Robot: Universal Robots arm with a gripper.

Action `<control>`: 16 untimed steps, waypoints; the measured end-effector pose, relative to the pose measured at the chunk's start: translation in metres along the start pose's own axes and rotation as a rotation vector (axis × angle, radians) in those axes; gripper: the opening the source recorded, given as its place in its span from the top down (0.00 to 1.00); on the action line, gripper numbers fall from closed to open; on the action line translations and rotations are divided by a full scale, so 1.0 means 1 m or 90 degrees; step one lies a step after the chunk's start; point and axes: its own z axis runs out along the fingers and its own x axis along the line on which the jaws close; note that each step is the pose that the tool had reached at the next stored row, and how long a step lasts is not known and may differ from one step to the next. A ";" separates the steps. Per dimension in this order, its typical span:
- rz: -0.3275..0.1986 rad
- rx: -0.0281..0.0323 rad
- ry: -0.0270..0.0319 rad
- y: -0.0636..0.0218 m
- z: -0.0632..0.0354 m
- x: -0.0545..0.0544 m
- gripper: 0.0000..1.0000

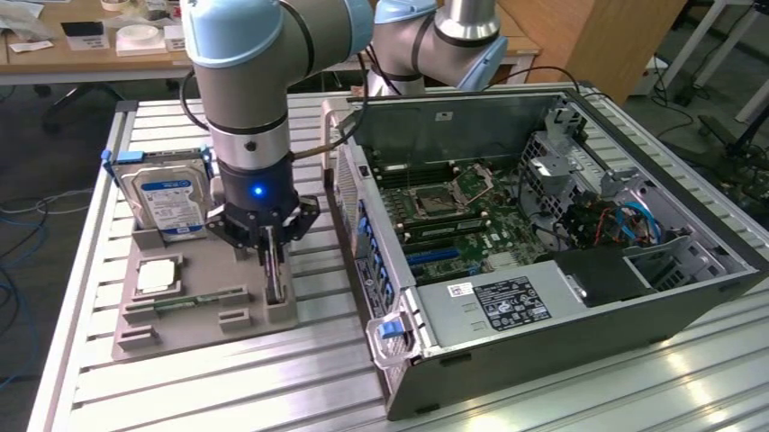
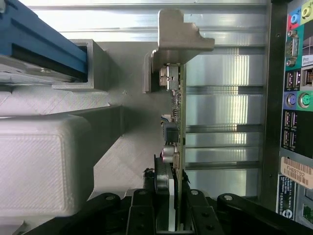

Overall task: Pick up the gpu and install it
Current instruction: 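Pick up the gpu and move the gpu toward the slot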

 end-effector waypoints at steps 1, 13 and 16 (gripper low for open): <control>0.000 0.0000 0.0000 -0.0001 -0.0018 0.000 0.72; 0.000 -0.0007 0.0000 -0.0005 -0.0183 0.000 0.72; 0.000 -0.0018 0.0001 -0.0008 -0.0225 0.000 0.72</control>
